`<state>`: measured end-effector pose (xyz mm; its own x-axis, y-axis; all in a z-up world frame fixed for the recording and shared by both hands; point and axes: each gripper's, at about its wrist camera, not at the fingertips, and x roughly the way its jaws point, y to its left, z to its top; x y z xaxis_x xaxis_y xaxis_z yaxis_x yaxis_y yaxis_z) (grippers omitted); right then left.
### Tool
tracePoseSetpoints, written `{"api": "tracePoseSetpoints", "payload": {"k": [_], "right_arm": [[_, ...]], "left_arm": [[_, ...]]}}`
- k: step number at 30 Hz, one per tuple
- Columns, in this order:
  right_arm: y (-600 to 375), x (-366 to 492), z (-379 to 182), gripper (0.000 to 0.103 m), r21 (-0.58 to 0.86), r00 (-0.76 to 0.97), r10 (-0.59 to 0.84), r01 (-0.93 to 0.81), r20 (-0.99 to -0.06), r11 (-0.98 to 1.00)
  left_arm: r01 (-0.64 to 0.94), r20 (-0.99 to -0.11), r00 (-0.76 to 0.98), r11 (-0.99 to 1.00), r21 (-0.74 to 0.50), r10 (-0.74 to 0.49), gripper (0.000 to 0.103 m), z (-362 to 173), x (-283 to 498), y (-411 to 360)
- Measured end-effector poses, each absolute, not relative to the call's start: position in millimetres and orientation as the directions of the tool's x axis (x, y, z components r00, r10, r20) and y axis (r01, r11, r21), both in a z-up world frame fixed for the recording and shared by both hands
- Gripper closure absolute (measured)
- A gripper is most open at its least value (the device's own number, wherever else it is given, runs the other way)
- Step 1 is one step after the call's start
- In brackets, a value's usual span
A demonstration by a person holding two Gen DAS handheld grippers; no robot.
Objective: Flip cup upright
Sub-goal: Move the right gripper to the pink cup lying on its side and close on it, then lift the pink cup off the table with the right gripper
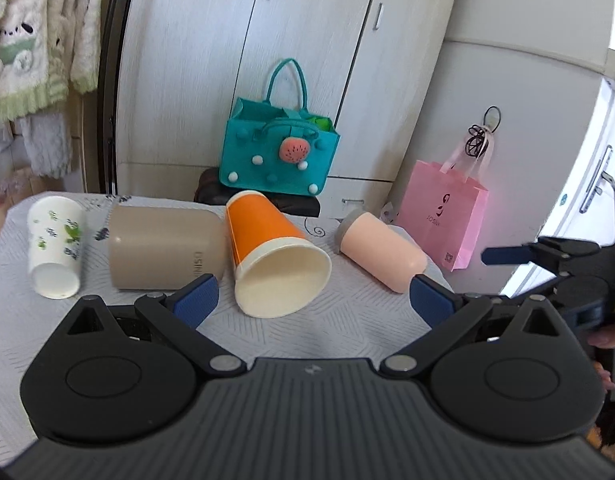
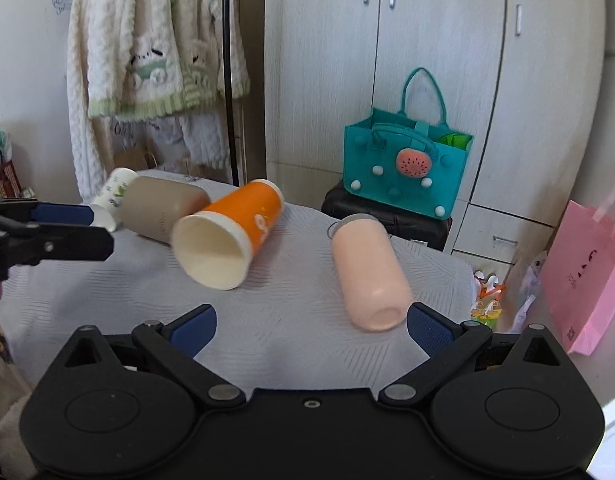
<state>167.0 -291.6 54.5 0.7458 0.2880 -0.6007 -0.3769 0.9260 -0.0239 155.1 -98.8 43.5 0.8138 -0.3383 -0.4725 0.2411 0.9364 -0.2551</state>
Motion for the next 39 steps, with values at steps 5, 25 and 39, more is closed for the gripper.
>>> {"api": "tracePoseSetpoints", "payload": {"k": [5,25,39], "right_arm": [[-297.3,209.4,45.9,0.009,-0.001,0.696,0.335,-0.435,-0.635,0.901],[-300.3,296.5,0.3,0.036,-0.044,0.618,0.255,-0.425,-0.744,0.904],[-287.9,241.5,21.1,0.036,-0.150,0.741,0.162,-0.334,-0.652,0.930]], "left_arm": [[0.211,-0.508,0.798,0.939,-0.271,-0.326,0.000,33.4,174.7,-103.1],[0.212,-0.538,0.768,0.931,-0.298,-0.347,0.000,23.2,206.8,-96.0],[0.227,-0.549,0.726,0.898,-0.376,-0.413,0.000,11.6,190.4,-90.0]]}}
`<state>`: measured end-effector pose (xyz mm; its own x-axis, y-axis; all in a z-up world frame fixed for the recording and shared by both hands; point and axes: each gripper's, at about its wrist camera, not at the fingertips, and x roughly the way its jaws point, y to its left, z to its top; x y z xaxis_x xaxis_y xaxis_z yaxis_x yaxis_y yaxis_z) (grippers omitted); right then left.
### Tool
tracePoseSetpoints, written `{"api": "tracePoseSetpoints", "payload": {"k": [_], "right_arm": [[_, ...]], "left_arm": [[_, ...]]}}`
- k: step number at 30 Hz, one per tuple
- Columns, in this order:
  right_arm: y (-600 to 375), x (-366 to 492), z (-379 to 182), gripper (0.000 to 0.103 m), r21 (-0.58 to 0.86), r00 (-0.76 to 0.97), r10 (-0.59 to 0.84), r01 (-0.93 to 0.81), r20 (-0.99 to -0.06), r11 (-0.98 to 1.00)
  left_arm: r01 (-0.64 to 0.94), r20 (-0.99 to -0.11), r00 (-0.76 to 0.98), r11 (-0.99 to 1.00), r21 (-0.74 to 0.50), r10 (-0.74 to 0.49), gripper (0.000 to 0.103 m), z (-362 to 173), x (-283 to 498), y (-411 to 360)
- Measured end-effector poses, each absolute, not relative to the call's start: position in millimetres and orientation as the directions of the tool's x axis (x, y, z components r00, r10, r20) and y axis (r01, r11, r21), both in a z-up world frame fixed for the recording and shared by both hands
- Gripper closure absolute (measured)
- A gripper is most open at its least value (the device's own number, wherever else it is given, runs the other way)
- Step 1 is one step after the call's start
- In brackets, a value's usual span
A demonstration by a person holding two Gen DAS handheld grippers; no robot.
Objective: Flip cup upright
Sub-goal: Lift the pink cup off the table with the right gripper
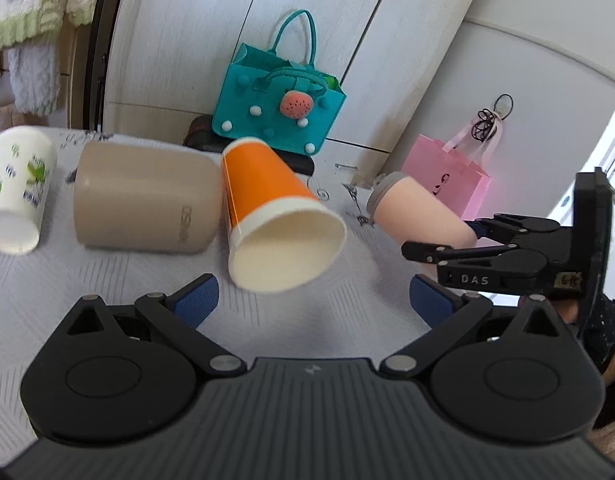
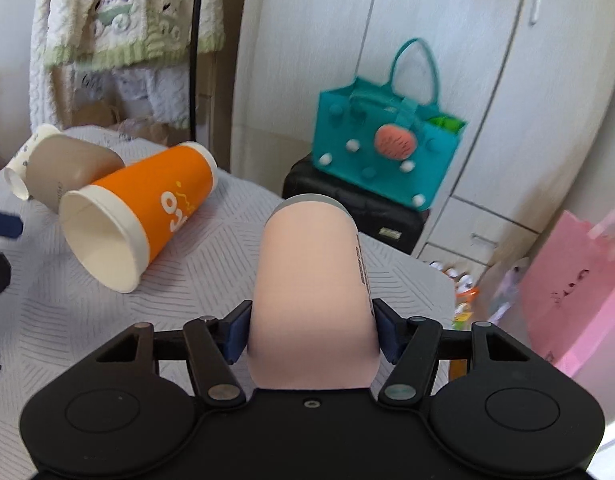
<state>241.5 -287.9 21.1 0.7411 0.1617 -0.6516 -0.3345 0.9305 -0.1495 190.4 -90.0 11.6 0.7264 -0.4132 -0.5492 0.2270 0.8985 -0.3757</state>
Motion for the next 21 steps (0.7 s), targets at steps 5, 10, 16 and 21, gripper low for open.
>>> {"api": "tracePoseSetpoints", "payload": {"k": [5,10,16,21], "right_arm": [[-282.5,207.1,30.6,0.036,-0.124,0.766,0.181,-0.321,-0.617,0.939],[-264.6,168.4,43.6,0.036,-0.126,0.783,0.205,-0.338,-0.587,0.933],[-234.9,126.7,50.7,0.036,-0.092,0.768,0.271,-0.392,-0.580,0.915],[-204.0,107.5,50.6,0.036,-0.008,0.714,0.365,-0.461,-0.597,0.887]], "left_arm": [[0.236,-0.551,0.722,0.898,-0.371,-0.417,0.000,11.5,172.7,-83.5],[0.246,-0.535,0.726,0.889,-0.386,-0.433,0.000,16.7,152.3,-68.5],[0.264,-0.517,0.734,0.886,-0.381,-0.441,0.000,21.4,131.6,-43.3],[0.241,-0.523,0.733,0.885,-0.398,-0.435,0.000,16.5,113.2,-18.3]]}}
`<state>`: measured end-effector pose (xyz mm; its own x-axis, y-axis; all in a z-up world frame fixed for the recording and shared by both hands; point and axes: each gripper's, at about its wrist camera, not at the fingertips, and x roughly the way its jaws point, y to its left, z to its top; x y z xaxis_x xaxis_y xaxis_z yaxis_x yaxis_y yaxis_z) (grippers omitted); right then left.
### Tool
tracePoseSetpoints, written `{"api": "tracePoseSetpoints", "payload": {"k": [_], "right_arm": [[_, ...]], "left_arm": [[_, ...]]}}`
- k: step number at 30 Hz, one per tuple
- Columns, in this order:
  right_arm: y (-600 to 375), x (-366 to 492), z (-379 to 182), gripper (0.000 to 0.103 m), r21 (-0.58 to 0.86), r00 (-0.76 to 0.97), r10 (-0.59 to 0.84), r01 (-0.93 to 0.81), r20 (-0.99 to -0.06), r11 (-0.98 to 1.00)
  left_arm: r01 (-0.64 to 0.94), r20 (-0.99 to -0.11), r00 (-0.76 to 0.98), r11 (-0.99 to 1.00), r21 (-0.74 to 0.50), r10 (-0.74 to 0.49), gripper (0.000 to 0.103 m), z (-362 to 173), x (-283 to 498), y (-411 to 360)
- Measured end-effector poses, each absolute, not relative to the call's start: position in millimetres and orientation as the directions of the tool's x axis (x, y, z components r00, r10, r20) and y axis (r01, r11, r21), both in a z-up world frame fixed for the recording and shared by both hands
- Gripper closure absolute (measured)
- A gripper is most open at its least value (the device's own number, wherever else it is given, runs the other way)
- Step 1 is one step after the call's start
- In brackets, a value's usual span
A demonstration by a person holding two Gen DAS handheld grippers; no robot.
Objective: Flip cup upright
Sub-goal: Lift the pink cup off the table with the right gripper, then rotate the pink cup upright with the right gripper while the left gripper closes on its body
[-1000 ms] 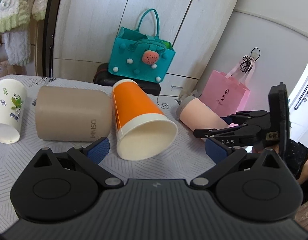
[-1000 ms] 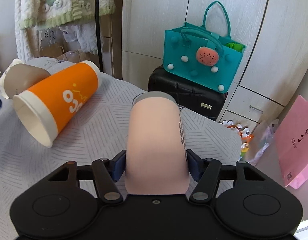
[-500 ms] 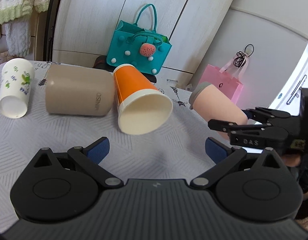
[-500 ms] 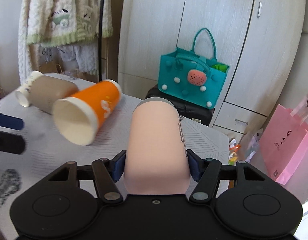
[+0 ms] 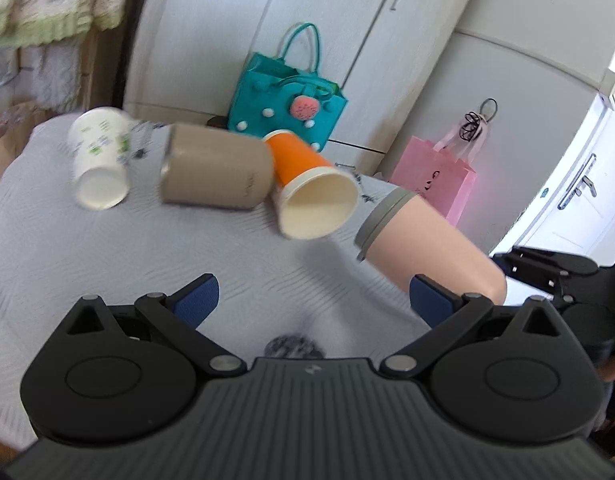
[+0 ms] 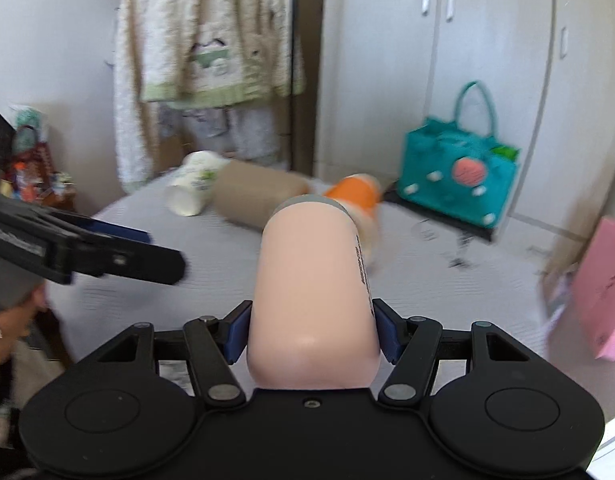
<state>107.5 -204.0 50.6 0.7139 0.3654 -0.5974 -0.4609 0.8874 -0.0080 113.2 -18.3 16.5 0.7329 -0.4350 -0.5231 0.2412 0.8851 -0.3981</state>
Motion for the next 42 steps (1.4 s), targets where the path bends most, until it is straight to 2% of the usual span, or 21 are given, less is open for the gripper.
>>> {"api": "tracePoseSetpoints", "payload": {"k": [7,14,22,23,25,26,27,36,42], "right_arm": [[-153.2,99.7,29.2,0.036,0.002,0.648,0.416,-0.539,-0.638,0.842],[-117.6,105.3,15.0,0.036,-0.045,0.637,0.389,-0.554,-0.666,0.831],[-117.4,107.3,7.7,0.036,-0.049,0.623,0.363,-0.543,-0.693,0.838],[-118.9,107.0,7.9,0.035,-0.045,0.620,0.363,-0.542,-0.696,0.839],[-123.3,104.0,11.0,0.025,-0.053,0.627,0.359,-0.540,-0.691,0.840],[-125.5,102.4,13.2,0.016,-0.061,0.635,0.357,-0.538,-0.685,0.840],[-129.0,100.0,16.7,0.013,-0.066,0.640,0.358,-0.540,-0.679,0.839],[-147.7,108.7,23.1,0.012,-0.003,0.557,0.412,-0.597,-0.721,0.802],[-148.7,123.6,14.9,0.013,0.072,0.481,0.472,-0.640,-0.739,0.765]], "left_arm": [[0.180,-0.541,0.733,0.884,-0.431,-0.413,0.000,3.2,98.5,16.6],[0.140,-0.548,0.737,0.883,-0.448,-0.395,0.000,-2.3,89.8,33.2],[0.169,-0.539,0.713,0.856,-0.488,-0.448,0.000,-5.5,96.0,25.8],[0.172,-0.538,0.710,0.852,-0.494,-0.455,0.000,-6.2,97.7,24.1],[0.174,-0.536,0.697,0.838,-0.517,-0.476,0.000,-8.0,101.1,20.8],[0.173,-0.536,0.688,0.828,-0.534,-0.490,0.000,-9.6,103.8,19.5],[0.169,-0.538,0.678,0.819,-0.549,-0.501,0.000,-11.6,106.5,18.3],[0.149,-0.529,0.570,0.713,-0.686,-0.628,0.003,-35.1,126.3,-3.6],[0.120,-0.539,0.589,0.724,-0.679,-0.602,0.006,-43.1,129.7,-18.1]]}}
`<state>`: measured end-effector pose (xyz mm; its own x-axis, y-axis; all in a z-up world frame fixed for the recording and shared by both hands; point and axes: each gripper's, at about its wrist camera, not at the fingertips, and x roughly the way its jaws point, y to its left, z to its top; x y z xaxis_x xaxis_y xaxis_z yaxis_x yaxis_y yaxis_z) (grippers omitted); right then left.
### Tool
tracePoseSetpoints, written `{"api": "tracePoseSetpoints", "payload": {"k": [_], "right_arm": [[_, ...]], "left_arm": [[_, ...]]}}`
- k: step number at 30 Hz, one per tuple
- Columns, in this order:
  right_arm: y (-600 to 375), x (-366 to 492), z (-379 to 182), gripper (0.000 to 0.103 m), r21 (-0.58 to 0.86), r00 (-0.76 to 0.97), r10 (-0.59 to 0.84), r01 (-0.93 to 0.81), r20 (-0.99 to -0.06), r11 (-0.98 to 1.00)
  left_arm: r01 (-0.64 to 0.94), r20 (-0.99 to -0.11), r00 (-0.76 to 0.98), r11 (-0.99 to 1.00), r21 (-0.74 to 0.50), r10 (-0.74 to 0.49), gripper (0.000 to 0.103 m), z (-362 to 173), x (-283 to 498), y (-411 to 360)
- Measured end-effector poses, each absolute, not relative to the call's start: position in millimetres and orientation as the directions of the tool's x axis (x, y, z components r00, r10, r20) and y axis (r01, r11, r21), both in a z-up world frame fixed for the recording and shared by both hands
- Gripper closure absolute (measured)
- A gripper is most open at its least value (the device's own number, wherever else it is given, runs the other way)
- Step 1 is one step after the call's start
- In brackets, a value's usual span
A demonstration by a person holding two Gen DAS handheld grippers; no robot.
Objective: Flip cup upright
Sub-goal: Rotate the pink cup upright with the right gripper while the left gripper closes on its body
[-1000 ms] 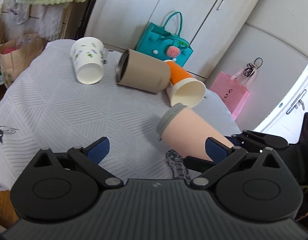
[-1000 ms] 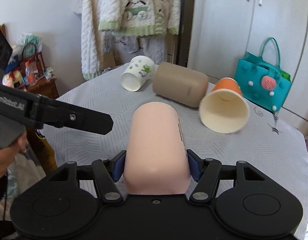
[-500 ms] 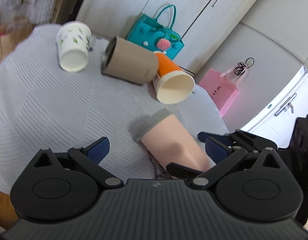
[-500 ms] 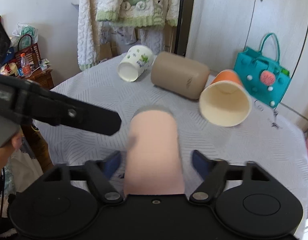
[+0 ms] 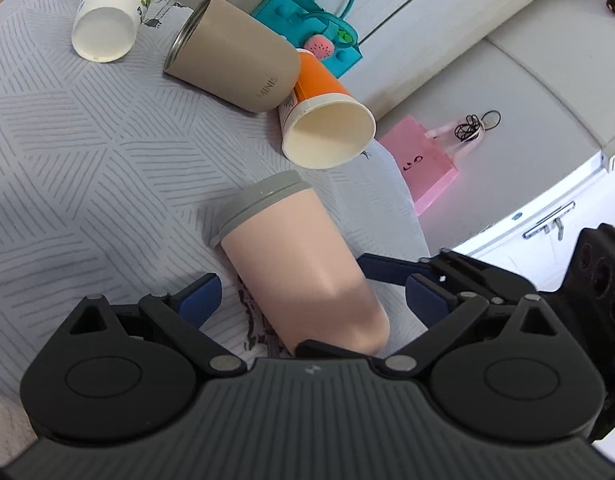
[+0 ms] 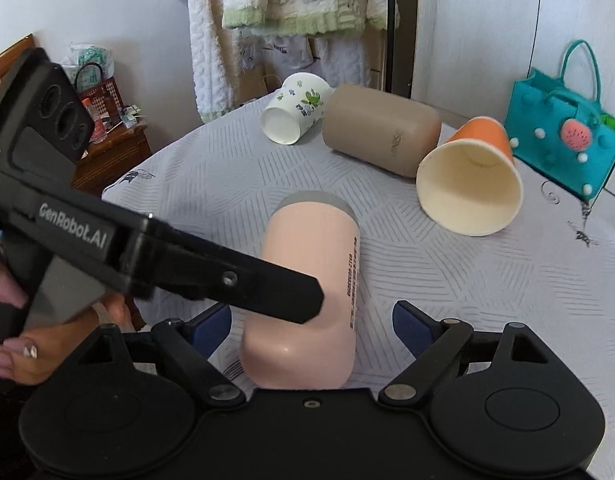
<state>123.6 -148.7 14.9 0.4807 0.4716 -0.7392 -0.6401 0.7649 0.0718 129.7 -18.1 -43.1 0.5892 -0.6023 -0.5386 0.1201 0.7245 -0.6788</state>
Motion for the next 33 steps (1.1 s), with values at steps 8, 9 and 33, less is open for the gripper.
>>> {"api": "tracePoseSetpoints", "payload": {"k": [8,9,33], "right_arm": [[-146.8,131.3,8.2,0.034,0.130,0.442,0.506,-0.644,-0.741,0.754],[-145.6,130.7,8.5,0.034,0.126,0.444,0.504,-0.645,-0.741,0.753],[-117.8,120.1,16.5,0.034,0.073,0.507,0.575,-0.706,-0.642,0.704]], "left_arm": [[0.135,-0.538,0.584,0.726,-0.674,-0.608,0.025,-46.5,133.3,-20.7],[0.133,-0.537,0.585,0.725,-0.676,-0.608,0.025,-46.8,133.3,-19.3],[0.207,-0.481,0.721,0.818,-0.536,-0.498,0.036,-30.4,120.5,11.6]]}}
